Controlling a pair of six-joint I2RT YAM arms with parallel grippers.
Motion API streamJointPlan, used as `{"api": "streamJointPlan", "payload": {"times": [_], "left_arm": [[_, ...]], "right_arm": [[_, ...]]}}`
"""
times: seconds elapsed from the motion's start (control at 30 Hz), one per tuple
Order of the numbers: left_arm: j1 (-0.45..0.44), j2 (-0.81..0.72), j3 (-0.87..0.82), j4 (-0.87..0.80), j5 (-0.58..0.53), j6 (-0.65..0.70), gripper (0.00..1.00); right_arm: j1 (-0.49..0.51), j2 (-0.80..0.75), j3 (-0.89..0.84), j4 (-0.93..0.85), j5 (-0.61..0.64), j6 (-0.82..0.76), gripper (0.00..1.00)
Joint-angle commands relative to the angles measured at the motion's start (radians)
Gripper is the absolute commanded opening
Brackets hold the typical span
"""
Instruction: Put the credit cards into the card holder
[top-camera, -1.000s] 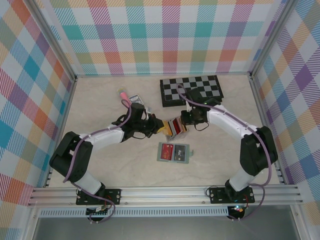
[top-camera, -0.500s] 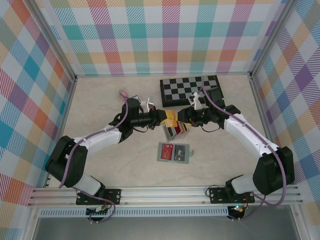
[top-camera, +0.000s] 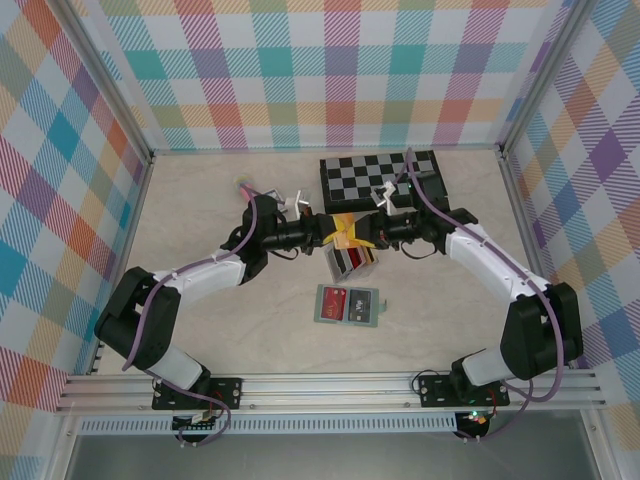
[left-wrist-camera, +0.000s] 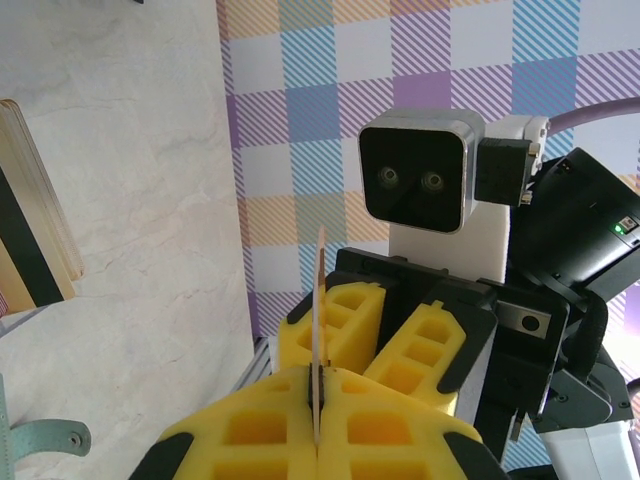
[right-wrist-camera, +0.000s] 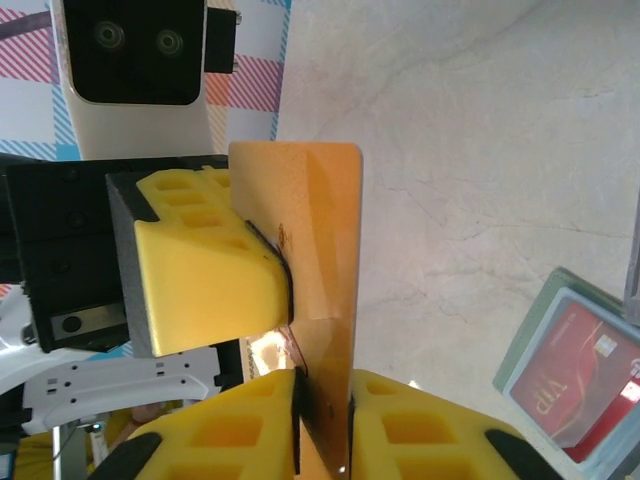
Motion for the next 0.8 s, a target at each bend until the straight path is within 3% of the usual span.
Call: {"api": "streamJointPlan", "payload": {"times": [0.0, 0.1, 0.2, 0.27, 0.37, 0.5, 0.6, 0.77], "left_arm": [[-0.004, -0.003, -0.001, 0.022, 0.031, 0.003, 0.05], [-0.005, -0.017, 0.0, -0.091, 0.002, 0.058, 0.2], [-0.005, -0.047, 0.01, -0.316, -0.056, 0.169, 0.45], [-0.006, -0.075, 0.029, -0.527, -0.134, 0.273, 0.57], [-0.008, -0.106, 0.027, -0.727, -0.232, 0.373, 0.67], [-0.029, -0.113, 0.009, -0.869, -0.344, 0.43, 0.72], [-0.058, -0.092, -0.009, -0.873, -0.374, 0.435, 0.72], [-0.11, -0.036, -0.002, -0.925, -0.441, 0.428, 0.72]], "right_arm": [[-0.012, -0.002, -0.012, -0.001, 0.0, -0.027, 0.11], [-0.014, -0.022, -0.01, -0.048, 0.039, -0.056, 0.04], [-0.013, -0.051, -0.014, -0.128, 0.14, -0.08, 0.03], [-0.011, -0.085, -0.032, -0.187, 0.253, -0.088, 0.03], [0.011, -0.159, -0.103, -0.247, 0.465, -0.058, 0.04], [0.122, -0.239, -0.203, -0.274, 0.691, -0.011, 0.04], [0.216, -0.257, -0.233, -0.297, 0.806, 0.018, 0.03], [0.297, -0.265, -0.249, -0.308, 0.907, 0.056, 0.03]]}}
